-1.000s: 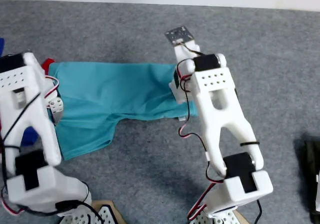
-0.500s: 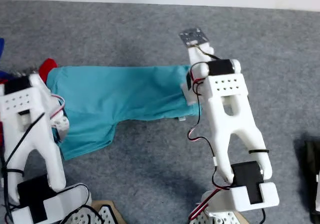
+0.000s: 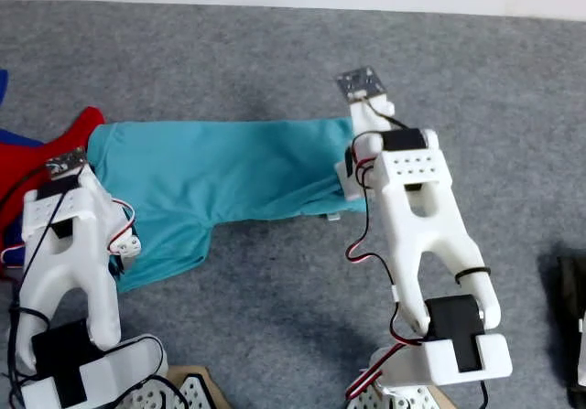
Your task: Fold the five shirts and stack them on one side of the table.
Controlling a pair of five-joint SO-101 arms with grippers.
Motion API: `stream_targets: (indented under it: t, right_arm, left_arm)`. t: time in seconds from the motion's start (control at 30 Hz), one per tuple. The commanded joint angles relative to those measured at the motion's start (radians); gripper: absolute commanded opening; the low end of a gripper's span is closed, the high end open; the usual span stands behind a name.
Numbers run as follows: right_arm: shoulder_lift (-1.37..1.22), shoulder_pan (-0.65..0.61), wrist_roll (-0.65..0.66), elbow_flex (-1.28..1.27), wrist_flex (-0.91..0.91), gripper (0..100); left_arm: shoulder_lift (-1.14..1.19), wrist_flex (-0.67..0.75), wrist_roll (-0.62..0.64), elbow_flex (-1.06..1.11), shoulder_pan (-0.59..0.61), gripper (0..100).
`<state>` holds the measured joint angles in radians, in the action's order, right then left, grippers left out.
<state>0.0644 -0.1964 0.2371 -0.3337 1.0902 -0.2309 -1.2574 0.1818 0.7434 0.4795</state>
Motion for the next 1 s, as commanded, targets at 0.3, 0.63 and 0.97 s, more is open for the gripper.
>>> stream_targets:
  t: [0.3, 0.63, 0.97]
  right_arm:
    - [0.056, 0.007, 0.074, -0.058, -0.038, 14.6]
    - [0.194, -0.044, -0.075, 0.065, 0.053, 14.8]
    - [0.369, -0.311, -0.123, -0.116, 0.031, 1.2]
  left_arm:
    - [-0.036, 0.000, -0.006, 0.021, 0.104, 29]
    - [-0.036, -0.069, -0.081, 0.019, 0.125, 29]
    - [-0.038, -0.074, -0.080, -0.012, 0.130, 5]
